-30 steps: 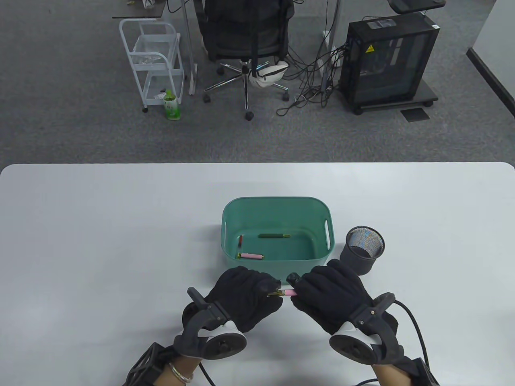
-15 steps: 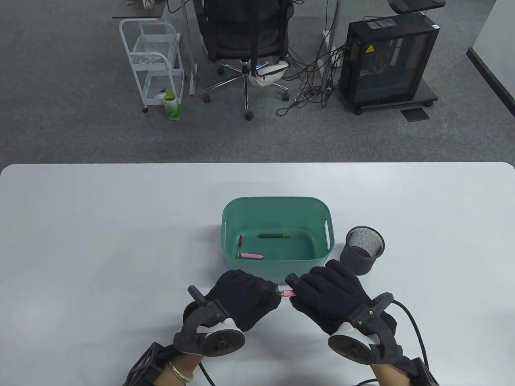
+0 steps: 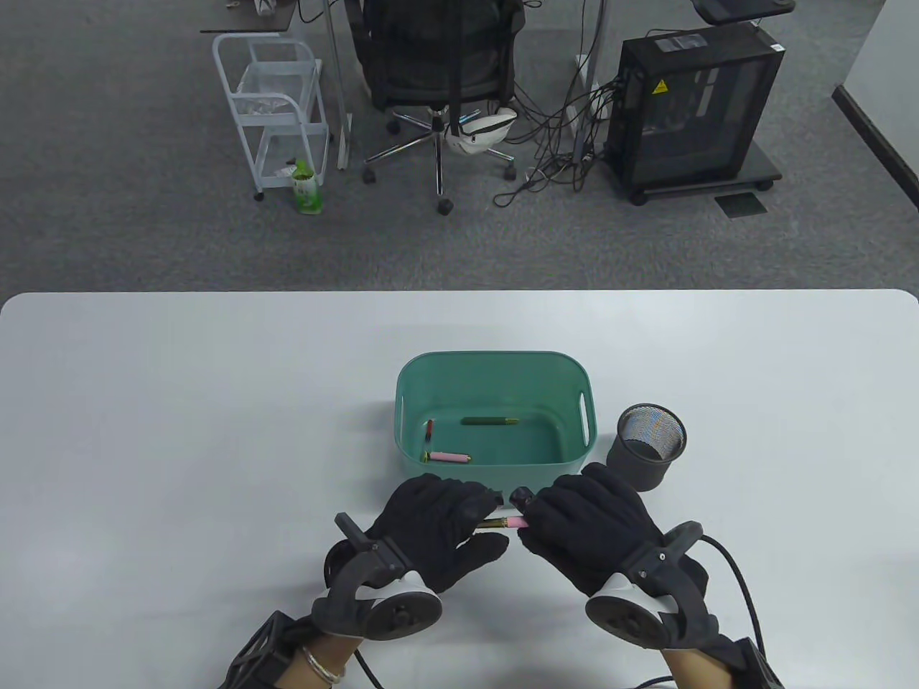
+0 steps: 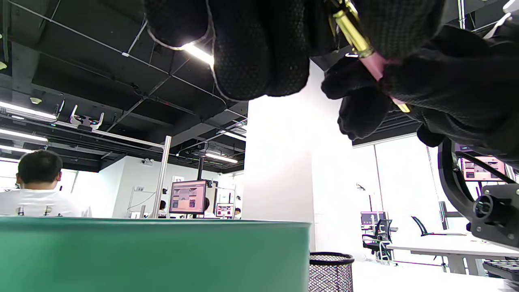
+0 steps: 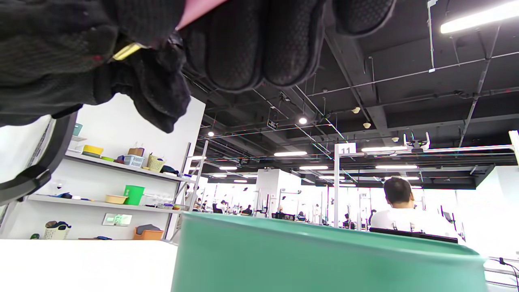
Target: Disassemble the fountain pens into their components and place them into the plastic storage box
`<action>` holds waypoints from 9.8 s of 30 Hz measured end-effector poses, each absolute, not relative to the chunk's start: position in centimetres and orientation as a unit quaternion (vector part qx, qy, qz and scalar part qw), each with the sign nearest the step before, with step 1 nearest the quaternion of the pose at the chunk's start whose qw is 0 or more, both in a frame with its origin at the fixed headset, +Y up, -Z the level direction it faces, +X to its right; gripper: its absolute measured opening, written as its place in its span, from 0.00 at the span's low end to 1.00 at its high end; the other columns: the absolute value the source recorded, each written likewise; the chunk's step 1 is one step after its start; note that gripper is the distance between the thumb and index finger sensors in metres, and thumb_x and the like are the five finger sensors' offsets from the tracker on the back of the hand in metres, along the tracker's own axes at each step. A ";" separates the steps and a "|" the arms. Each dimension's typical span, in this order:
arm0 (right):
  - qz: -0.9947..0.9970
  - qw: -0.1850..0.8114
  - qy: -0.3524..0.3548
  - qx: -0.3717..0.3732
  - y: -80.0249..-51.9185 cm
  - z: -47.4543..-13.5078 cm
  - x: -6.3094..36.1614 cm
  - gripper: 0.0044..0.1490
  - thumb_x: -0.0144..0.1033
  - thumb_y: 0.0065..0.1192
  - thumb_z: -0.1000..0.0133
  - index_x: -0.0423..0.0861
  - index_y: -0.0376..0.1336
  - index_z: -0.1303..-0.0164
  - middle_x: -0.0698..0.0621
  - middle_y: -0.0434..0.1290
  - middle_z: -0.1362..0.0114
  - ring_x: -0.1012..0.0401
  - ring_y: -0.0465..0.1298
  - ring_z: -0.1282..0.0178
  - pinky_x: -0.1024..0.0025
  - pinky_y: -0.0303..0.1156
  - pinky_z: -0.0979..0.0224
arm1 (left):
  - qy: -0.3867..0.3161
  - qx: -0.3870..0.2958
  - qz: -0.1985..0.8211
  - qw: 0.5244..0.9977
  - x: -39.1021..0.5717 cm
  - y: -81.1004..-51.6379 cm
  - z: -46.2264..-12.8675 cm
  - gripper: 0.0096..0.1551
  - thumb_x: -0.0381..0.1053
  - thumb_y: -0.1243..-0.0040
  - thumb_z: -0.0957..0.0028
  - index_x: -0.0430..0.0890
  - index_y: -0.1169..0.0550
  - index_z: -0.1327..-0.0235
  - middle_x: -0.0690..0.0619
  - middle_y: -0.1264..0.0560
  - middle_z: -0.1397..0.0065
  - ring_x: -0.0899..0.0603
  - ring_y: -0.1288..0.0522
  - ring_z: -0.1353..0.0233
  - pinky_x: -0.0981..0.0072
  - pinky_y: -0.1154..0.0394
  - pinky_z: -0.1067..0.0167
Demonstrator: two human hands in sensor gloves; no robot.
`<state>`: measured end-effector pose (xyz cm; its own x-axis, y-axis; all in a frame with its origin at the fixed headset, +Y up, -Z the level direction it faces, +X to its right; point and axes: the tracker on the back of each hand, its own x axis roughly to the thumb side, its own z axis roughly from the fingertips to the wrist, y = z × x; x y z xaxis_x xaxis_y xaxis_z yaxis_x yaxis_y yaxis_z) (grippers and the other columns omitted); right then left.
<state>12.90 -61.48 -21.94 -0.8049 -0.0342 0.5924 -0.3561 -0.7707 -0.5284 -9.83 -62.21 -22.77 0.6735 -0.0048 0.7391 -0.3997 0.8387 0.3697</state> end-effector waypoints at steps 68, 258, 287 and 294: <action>0.891 0.089 -0.332 0.295 -61.5 -21.8 13.2 0.28 0.57 0.58 0.42 0.59 0.72 0.34 0.61 0.79 0.38 0.61 0.77 0.33 0.52 0.65 0.20 | -0.386 0.265 0.109 0.877 -9.8 -62.2 -22.6 0.24 0.60 0.44 0.31 0.44 0.24 0.33 0.50 0.17 0.35 0.46 0.18 0.38 0.48 0.28 0.30; 0.893 0.085 -0.326 0.298 -61.8 -22.0 13.0 0.29 0.57 0.58 0.42 0.60 0.72 0.33 0.63 0.78 0.38 0.61 0.77 0.33 0.52 0.65 0.20 | -0.384 0.263 0.109 0.878 -9.9 -62.3 -22.8 0.34 0.66 0.45 0.34 0.43 0.26 0.28 0.49 0.17 0.35 0.46 0.17 0.40 0.49 0.27 0.33; 0.893 0.083 -0.331 0.292 -61.7 -22.0 13.3 0.28 0.56 0.58 0.42 0.60 0.72 0.33 0.61 0.78 0.37 0.61 0.77 0.32 0.52 0.64 0.20 | -0.389 0.256 0.118 0.877 -10.0 -62.3 -22.9 0.25 0.59 0.50 0.30 0.42 0.19 0.39 0.51 0.13 0.44 0.47 0.15 0.46 0.51 0.25 0.36; 0.895 0.078 -0.336 0.282 -61.6 -22.2 13.7 0.28 0.56 0.59 0.42 0.60 0.72 0.32 0.61 0.78 0.36 0.60 0.76 0.31 0.52 0.64 0.20 | -0.380 0.251 0.127 0.881 -10.5 -62.3 -23.4 0.25 0.59 0.50 0.30 0.42 0.19 0.38 0.51 0.13 0.44 0.46 0.15 0.45 0.50 0.25 0.36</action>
<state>13.66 -61.58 -22.17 -0.8287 -0.0496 0.5574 -0.3293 -0.7621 -0.5574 -10.48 -62.26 -23.38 0.6788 0.0321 0.7336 -0.4141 0.8418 0.3464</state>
